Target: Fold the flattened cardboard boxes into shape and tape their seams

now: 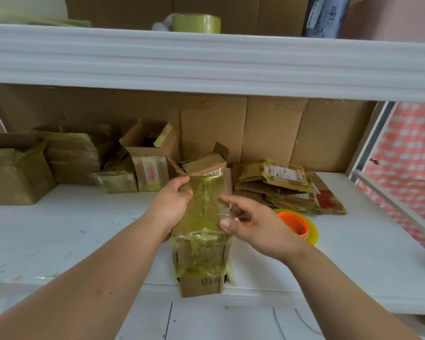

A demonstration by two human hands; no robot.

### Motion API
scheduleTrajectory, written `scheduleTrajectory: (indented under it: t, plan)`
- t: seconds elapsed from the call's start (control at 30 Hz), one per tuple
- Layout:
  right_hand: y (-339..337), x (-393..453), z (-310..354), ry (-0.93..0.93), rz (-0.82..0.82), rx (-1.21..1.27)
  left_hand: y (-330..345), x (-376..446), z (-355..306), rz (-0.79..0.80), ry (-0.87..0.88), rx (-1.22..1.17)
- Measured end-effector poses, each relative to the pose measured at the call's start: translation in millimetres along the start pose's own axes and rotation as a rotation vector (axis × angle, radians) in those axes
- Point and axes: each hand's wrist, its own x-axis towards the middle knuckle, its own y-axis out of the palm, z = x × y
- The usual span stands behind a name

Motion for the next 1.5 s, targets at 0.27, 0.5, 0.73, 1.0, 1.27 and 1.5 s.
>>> scheduleTrajectory:
  t: [0.27,0.5,0.73,1.0,1.27,1.5]
  plan:
    - [5.7,5.4,-1.9,0.068,-0.033,0.112,-11.3,-5.1,4.6,0.141,-0.078,0.051]
    - [25.8,1.1,-5.5,0.035,-0.062,-0.014,-9.5,-14.3,20.2,0.162,-0.021,0.070]
    - [33.1,1.9,-9.7,-0.065,-0.075,-0.252,-3.1,-20.3,24.9,0.164,0.081,0.153]
    - [31.7,2.7,-5.5,-0.227,0.072,-0.741,-9.5,-24.6,26.8,0.223,0.216,0.998]
    - [22.0,-1.7,-5.7,-0.146,0.156,-0.767,-35.1,-23.7,25.9,0.509,0.065,0.453]
    - [31.2,8.2,-10.9,-0.063,0.133,-0.608,-22.6,-24.6,29.9,0.418,0.079,0.358]
